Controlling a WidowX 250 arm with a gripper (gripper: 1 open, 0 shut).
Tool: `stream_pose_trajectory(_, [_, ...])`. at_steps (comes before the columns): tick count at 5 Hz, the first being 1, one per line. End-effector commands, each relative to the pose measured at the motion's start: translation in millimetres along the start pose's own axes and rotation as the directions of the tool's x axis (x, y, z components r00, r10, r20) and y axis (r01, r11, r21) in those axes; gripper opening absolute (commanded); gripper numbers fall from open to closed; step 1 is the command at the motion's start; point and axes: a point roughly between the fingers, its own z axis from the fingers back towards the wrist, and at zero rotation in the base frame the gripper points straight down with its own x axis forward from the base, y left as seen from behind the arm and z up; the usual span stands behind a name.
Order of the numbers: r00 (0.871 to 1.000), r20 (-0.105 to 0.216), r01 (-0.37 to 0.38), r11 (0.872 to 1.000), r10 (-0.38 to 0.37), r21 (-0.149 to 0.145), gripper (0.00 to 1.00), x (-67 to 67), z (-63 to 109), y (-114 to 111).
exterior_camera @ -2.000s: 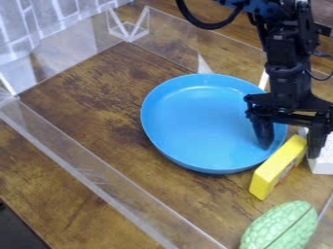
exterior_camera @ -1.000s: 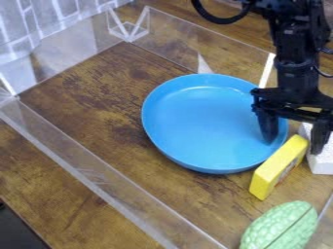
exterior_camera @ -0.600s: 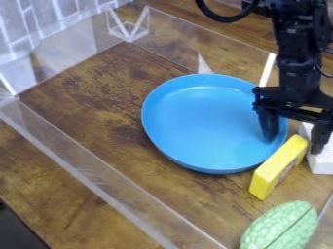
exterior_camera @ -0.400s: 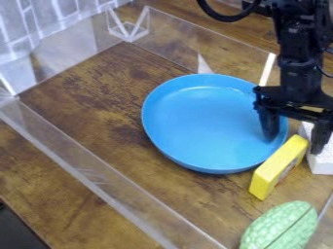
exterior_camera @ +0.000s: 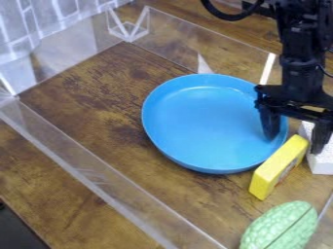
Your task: Put the yellow block in the blue tray
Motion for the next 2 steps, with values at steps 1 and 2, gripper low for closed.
stream_pose_trajectory(1, [0.996, -0.085, 0.0, 0.999, 0.005, 0.054, 1.0, -13.7, -31.8, 8.6])
stream_pose_trajectory(2, [0.996, -0.093, 0.006, 0.998, -0.001, 0.06, 1.0, -13.4, -32.5, 8.9])
